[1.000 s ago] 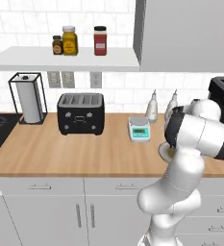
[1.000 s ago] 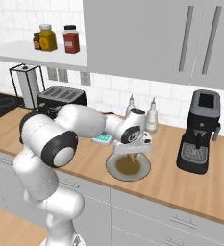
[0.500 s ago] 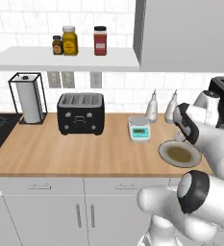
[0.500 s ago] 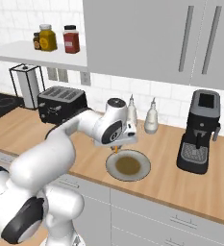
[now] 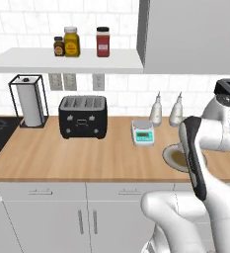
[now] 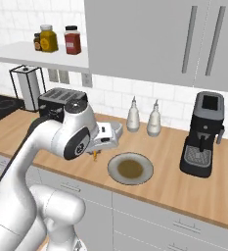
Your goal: Pick up the knife from the drawer and place it on the cutting board. Then place the meat from the plate to the cutting board.
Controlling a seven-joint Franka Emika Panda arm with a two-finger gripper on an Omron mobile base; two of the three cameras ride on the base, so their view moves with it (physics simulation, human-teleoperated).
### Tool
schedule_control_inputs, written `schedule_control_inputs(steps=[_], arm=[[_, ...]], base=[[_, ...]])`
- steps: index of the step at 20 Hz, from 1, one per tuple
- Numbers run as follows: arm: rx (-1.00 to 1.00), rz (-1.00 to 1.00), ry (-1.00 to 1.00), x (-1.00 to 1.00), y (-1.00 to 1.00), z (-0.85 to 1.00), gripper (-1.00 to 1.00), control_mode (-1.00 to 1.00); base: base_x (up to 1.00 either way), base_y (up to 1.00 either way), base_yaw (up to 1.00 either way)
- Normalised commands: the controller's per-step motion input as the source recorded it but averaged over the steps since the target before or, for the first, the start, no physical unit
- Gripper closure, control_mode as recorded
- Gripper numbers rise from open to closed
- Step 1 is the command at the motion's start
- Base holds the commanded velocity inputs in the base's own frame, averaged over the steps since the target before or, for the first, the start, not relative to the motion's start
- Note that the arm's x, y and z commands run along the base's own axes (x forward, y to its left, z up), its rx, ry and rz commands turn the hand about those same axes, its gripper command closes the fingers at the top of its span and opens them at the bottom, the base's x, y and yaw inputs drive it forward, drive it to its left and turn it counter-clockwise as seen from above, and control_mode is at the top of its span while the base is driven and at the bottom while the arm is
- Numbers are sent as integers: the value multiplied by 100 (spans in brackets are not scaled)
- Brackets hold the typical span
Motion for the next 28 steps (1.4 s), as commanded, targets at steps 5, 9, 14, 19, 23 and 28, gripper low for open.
schedule_control_inputs(steps=[5, 9, 14, 19, 23, 28], arm=[[0, 0, 1, -48, 17, 41, 100, -100], [0, 0, 0, -12, 0, 5, 100, 100], [0, 0, 0, 0, 0, 0, 100, 100], [0, 0, 0, 0, 0, 0, 100, 100], [0, 0, 0, 0, 0, 0, 100, 100], [0, 0, 0, 0, 0, 0, 100, 100]], base=[[0, 0, 0], [-67, 2, 4], [-95, 48, 51], [-36, 48, 86], [-3, 46, 93], [0, 52, 92]])
